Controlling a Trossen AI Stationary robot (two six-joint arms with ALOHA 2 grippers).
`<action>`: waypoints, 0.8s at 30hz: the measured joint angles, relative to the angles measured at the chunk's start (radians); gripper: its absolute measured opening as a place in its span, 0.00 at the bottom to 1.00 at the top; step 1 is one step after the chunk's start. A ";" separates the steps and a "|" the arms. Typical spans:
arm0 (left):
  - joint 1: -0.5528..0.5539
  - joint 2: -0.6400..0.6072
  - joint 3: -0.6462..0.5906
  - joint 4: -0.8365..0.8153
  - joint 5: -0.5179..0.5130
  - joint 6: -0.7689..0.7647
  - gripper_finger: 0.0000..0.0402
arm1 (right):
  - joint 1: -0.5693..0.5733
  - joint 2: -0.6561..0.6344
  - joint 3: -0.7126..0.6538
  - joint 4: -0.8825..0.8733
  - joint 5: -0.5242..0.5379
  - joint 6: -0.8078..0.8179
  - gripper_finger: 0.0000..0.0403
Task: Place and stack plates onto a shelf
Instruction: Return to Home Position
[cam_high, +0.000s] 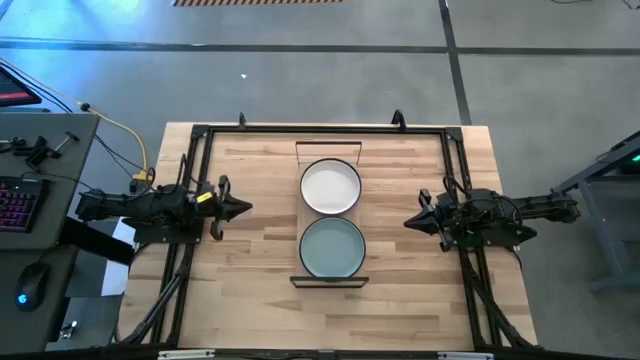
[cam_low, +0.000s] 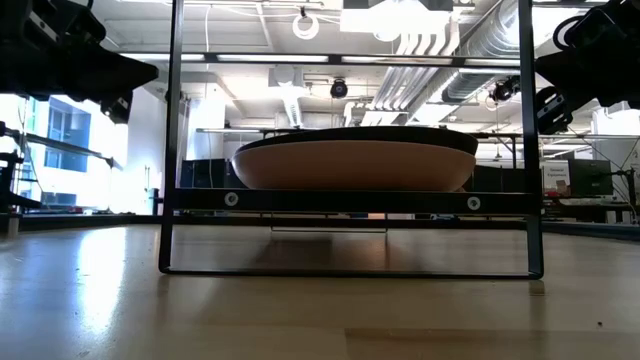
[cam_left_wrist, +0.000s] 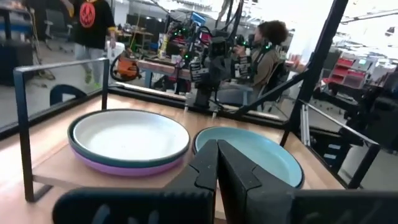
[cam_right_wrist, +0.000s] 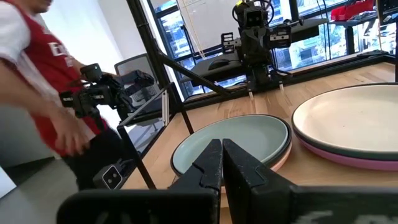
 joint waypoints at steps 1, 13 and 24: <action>0.000 0.000 0.000 -0.004 0.000 -0.014 0.00 | 0.000 0.000 0.000 0.000 0.000 0.000 0.00; 0.000 0.003 0.000 -0.006 0.000 -0.027 0.00 | 0.000 0.000 0.000 0.000 0.000 0.000 0.00; 0.000 0.003 0.000 -0.006 -0.001 -0.027 0.00 | 0.000 0.000 0.000 0.000 0.000 0.000 0.00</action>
